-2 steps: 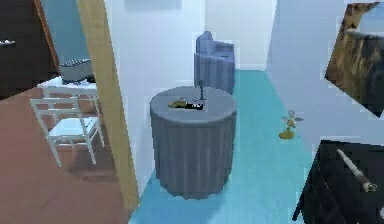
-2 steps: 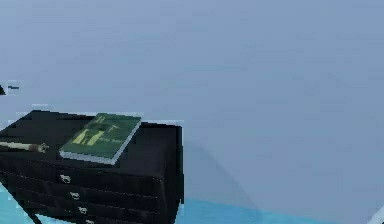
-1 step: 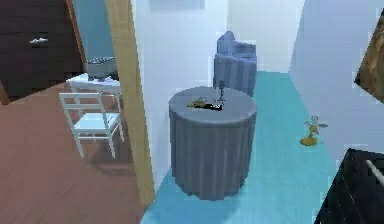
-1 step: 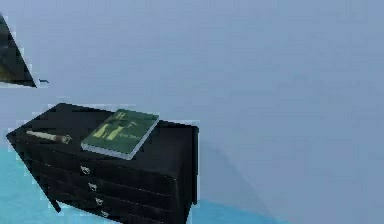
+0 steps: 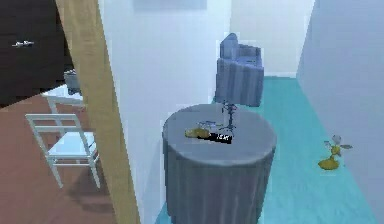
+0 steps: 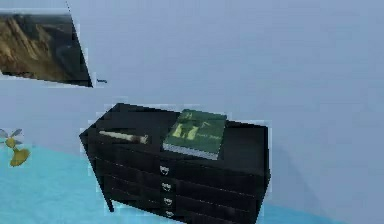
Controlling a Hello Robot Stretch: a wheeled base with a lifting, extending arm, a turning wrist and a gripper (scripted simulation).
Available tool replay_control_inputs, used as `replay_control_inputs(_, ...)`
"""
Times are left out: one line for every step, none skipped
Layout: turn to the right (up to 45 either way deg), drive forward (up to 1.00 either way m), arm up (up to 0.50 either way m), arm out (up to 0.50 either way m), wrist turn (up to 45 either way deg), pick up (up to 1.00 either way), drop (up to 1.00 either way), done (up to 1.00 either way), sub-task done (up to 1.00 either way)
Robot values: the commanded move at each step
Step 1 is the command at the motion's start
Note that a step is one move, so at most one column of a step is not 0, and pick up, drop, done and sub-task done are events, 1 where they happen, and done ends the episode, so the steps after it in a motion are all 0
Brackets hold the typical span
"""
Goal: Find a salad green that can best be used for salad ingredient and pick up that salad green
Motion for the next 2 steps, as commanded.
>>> replay_control_inputs(-45.0,0.00,0.00,0.00,0.0,0.00,0.00,0.00,0.00)
replay_control_inputs(0.0,0.35,0.00,0.00,0.0,0.00,0.00,0.00,0.00)
